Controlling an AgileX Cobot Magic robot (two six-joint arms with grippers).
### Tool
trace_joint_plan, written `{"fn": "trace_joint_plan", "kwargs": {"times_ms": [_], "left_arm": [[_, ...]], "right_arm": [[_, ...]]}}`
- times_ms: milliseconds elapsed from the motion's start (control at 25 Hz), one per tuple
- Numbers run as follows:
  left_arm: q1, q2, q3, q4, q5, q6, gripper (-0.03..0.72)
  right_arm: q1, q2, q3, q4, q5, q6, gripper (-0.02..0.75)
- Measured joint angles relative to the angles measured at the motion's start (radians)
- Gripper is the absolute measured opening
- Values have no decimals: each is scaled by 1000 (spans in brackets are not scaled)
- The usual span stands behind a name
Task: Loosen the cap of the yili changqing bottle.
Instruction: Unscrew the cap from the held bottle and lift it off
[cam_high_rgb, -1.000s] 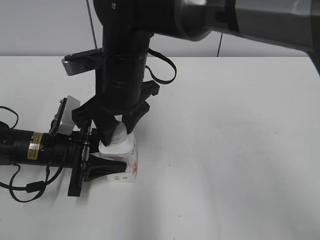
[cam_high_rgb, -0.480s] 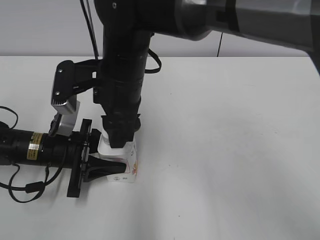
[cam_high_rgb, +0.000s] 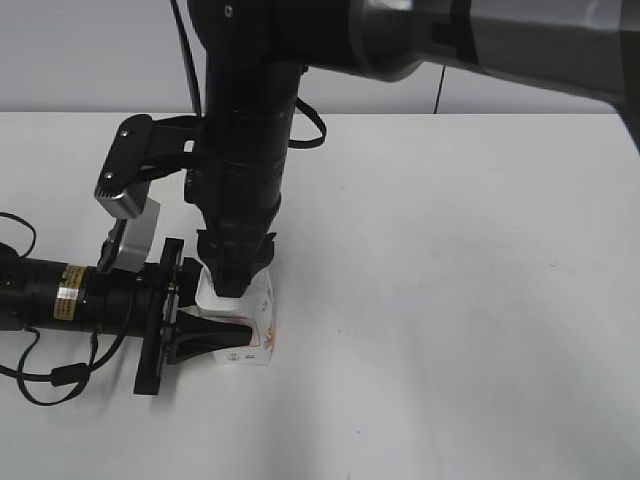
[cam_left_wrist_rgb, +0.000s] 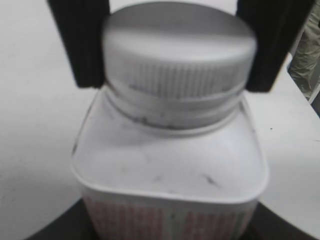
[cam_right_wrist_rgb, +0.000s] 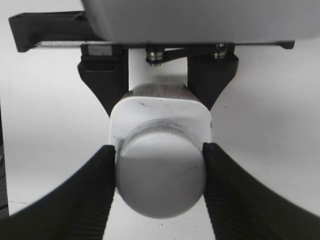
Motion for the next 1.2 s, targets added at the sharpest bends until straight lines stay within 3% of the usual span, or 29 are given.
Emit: {"fn": "trace_joint_plan", "kwargs": {"times_ms": [200,440,640,800,1040,1200], "left_arm": [[0,0,0,-1,0,-2,328],[0,0,0,-1,0,-3,326],[0,0,0,-1,0,-4,326],[0,0,0,-1,0,-4,325],[0,0,0,-1,0,-4,325],[0,0,0,-1,0,-4,325]], "right_arm": [[0,0,0,12,0,20,473],[0,-31,0,17,0,38,479],[0,-74,0,18,0,171,481],[0,-99,0,18,0,382,481],[1,-102,0,18,0,977,480],[1,-102,0,14,0,1171,466]]}}
